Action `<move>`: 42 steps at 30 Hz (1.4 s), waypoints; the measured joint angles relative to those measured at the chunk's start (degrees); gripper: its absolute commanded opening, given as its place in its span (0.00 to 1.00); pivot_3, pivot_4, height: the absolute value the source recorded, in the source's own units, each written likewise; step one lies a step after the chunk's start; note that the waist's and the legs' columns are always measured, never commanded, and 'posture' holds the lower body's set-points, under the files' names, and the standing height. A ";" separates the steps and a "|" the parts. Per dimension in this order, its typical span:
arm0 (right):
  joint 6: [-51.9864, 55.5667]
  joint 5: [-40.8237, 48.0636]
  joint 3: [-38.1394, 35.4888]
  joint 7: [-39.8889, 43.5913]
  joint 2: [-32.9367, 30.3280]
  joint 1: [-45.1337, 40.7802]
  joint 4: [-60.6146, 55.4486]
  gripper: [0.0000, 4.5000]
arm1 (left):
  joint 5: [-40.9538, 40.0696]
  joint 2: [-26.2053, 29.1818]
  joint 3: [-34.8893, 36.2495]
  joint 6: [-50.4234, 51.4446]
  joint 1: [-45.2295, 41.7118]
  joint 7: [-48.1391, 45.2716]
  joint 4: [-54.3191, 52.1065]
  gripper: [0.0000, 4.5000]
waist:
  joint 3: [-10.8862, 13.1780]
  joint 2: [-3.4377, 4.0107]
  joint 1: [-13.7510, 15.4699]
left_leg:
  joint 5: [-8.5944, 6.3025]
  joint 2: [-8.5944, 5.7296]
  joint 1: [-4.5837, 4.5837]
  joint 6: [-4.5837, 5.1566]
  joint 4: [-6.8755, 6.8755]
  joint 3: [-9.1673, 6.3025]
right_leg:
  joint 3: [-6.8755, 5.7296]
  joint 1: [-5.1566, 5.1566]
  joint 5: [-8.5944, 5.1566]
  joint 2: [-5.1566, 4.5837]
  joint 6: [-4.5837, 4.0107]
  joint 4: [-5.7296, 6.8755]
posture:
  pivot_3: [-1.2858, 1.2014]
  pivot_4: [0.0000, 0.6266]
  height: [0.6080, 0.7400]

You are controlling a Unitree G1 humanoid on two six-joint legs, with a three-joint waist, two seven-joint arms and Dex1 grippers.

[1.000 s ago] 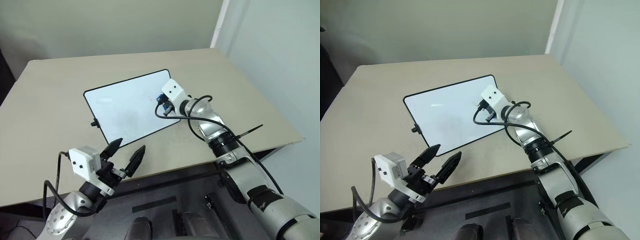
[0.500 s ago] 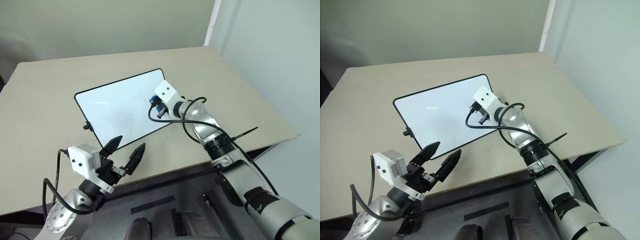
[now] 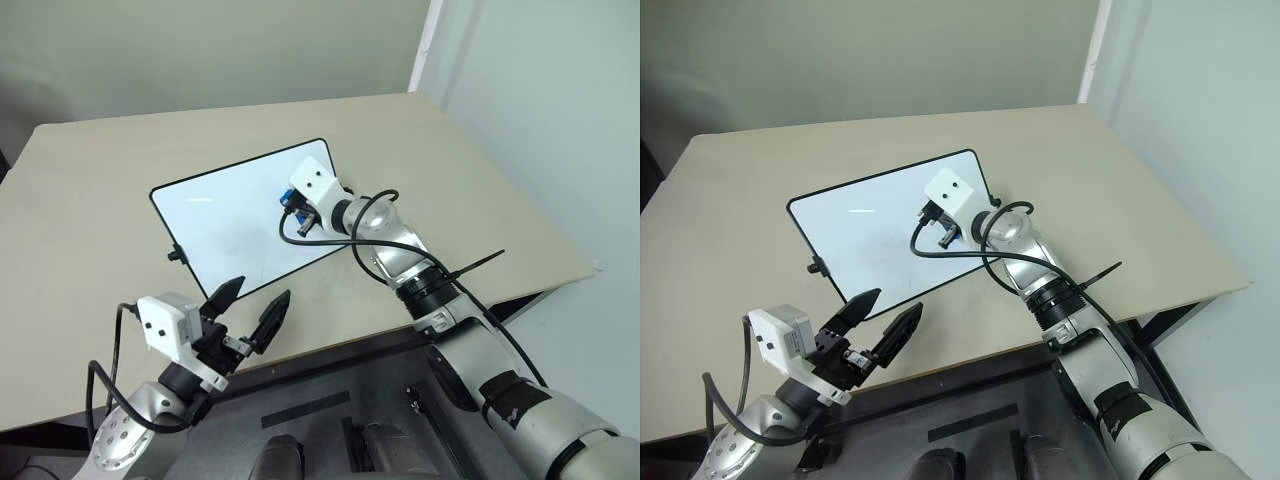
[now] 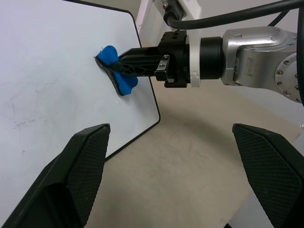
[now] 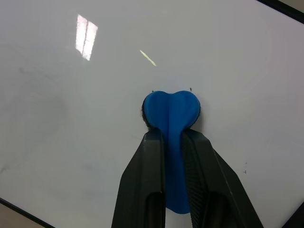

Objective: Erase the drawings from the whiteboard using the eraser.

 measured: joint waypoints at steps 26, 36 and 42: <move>2.34 -0.01 -2.25 -5.61 -1.21 -3.33 5.96 0.12 | -0.25 0.29 0.65 -0.02 0.64 -0.13 -0.75 1.00 | -0.04 0.04 0.49 | -0.19 0.00 0.15 -0.16 0.13 -0.03 | -0.04 -0.02 0.19 0.00 -0.17 0.02 | 0.52 0.24 0.90; 5.34 1.13 -3.09 -4.58 -3.77 -0.40 0.94 0.12 | -0.37 0.48 0.70 0.00 -0.51 -0.23 -0.72 1.00 | -0.05 0.03 0.50 | -0.16 -0.01 0.30 -0.08 0.11 -0.02 | -0.04 0.00 0.24 0.01 -0.06 -0.01 | 0.52 0.24 0.90; 13.65 5.74 -4.55 1.24 -7.97 2.34 -10.54 0.12 | -0.35 0.49 0.72 0.01 -0.97 -0.21 -0.67 1.00 | -0.06 0.03 0.57 | -0.17 -0.02 0.29 -0.04 0.11 0.00 | -0.04 0.00 0.14 0.01 0.12 -0.08 | 0.52 0.24 0.90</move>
